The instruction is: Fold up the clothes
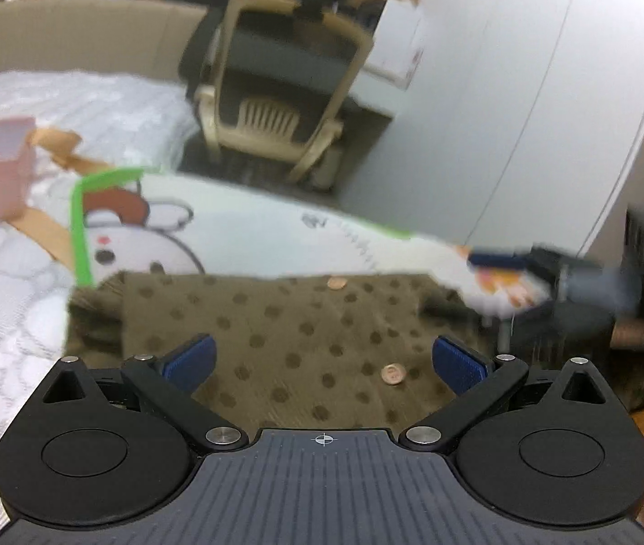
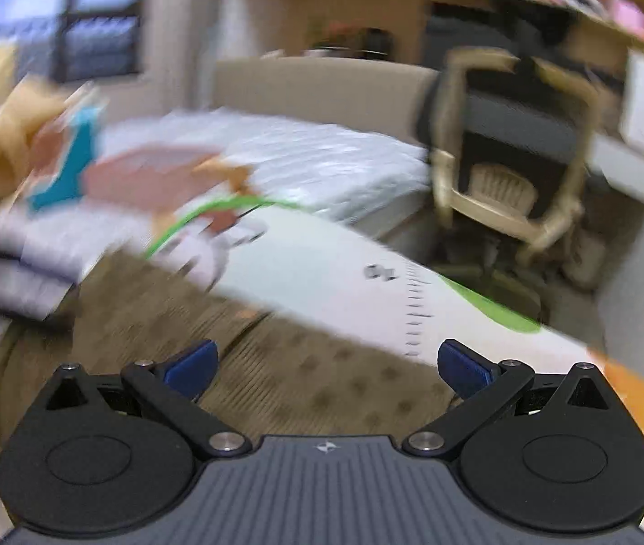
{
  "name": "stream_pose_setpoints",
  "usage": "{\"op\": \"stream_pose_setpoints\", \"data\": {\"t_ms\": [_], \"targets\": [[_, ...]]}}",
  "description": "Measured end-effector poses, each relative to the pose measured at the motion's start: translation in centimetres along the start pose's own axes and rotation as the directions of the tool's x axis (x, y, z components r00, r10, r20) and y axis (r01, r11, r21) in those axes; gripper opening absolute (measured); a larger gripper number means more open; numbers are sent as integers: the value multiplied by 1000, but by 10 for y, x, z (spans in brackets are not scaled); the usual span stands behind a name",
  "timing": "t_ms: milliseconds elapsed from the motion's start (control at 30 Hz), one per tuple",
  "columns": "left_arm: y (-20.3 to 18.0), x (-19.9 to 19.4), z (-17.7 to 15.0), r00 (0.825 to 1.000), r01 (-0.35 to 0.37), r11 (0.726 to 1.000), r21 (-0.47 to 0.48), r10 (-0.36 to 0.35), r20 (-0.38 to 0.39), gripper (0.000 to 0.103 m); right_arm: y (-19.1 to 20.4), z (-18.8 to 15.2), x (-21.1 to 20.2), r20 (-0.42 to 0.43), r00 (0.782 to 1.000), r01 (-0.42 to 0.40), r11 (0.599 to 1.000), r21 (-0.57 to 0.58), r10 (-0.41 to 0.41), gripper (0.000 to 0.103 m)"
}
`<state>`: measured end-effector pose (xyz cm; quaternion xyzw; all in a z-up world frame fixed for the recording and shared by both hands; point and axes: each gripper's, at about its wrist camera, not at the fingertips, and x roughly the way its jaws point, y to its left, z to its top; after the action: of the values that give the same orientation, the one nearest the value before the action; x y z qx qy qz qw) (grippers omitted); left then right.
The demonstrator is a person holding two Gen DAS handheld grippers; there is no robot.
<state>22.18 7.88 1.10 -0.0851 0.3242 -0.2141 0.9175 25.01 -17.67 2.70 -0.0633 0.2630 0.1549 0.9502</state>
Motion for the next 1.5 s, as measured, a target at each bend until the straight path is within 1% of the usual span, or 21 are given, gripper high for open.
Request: {"op": "stream_pose_setpoints", "data": {"t_ms": [67, 100, 200, 300, 400, 467, 533, 600, 667, 733, 767, 833, 900, 1000, 1033, 1167, 1200, 1300, 1367, 1433, 1500], "targets": [[-1, 18, -6, 998, -32, 999, 10, 33, -50, 103, -19, 2, 21, -41, 999, -8, 991, 133, 14, 103], [-1, 24, -10, 997, -42, 999, 19, 43, -65, 103, -24, 0, 32, -74, 997, 5, 985, 170, 8, 103], [-4, 29, -15, 996, -51, 997, 51, 54, -72, 103, -30, -11, 62, -196, 980, 86, 976, 201, -46, 103], [-1, 30, -14, 996, -41, 999, 27, 43, -73, 103, -27, -11, 60, -186, 981, 92, 976, 199, -54, 103], [2, 29, -15, 997, -37, 999, 17, 38, -69, 103, -17, -6, 38, -128, 990, 85, 983, 164, -64, 103], [2, 29, -16, 997, -38, 999, 23, 40, -61, 103, -10, -8, 17, -80, 996, 35, 988, 149, -23, 103], [3, 29, -18, 998, -37, 999, 31, 39, -51, 103, -5, -15, 1, -67, 998, -13, 990, 138, 22, 103], [3, 29, -21, 999, -32, 999, 38, 33, -42, 103, 1, -26, -3, -104, 994, -14, 993, 116, 26, 103], [3, 27, -22, 999, -21, 999, 39, 23, -42, 103, 6, -40, 4, -156, 988, 20, 996, 87, -6, 103], [6, 20, -20, 998, 2, 1000, 21, -1, -56, 103, 5, -50, 6, -164, 986, 19, 995, 102, -2, 103], [8, 15, -19, 998, 14, 1000, 5, -14, -60, 103, 4, -51, 5, -152, 988, 12, 994, 112, 5, 103], [18, -9, -19, 998, 44, 995, -84, -47, -37, 103, 3, -53, 5, -148, 989, 9, 993, 116, 8, 103], [31, -38, -23, 999, 43, 985, -165, -42, 8, 103, 2, -54, 4, -143, 990, 6, 993, 120, 12, 103], [56, -77, -38, 997, -29, 960, -277, 46, 56, 103, 1, -54, 3, -140, 990, 3, 992, 125, 14, 103], [64, -88, -44, 995, -50, 948, -315, 73, 62, 103, 1, -54, 3, -139, 990, 4, 992, 125, 14, 103], [95, -106, -68, 996, -62, 879, -472, 88, 33, 103, 1, -57, 3, -138, 990, 6, 992, 125, 11, 103], [100, -109, -74, 996, -59, 861, -505, 84, 26, 102, 1, -57, 3, -138, 990, 7, 992, 124, 10, 103], [98, -104, -84, 1000, -5, 836, -548, 19, 18, 101, 1, -57, 3, -137, 991, 12, 993, 122, 5, 103], [94, -98, -90, 1000, 8, 823, -568, -2, 10, 100, 2, -58, 3, -137, 991, 14, 992, 122, 3, 103], [94, -89, -93, 1000, -1, 816, -577, 2, 1, 95, 2, -58, 3, -136, 991, 14, 992, 122, 2, 103], [94, -80, -94, 1000, -21, 812, -583, 19, -10, 79, 1, -58, 3, -136, 991, 15, 992, 123, 2, 103]]}}
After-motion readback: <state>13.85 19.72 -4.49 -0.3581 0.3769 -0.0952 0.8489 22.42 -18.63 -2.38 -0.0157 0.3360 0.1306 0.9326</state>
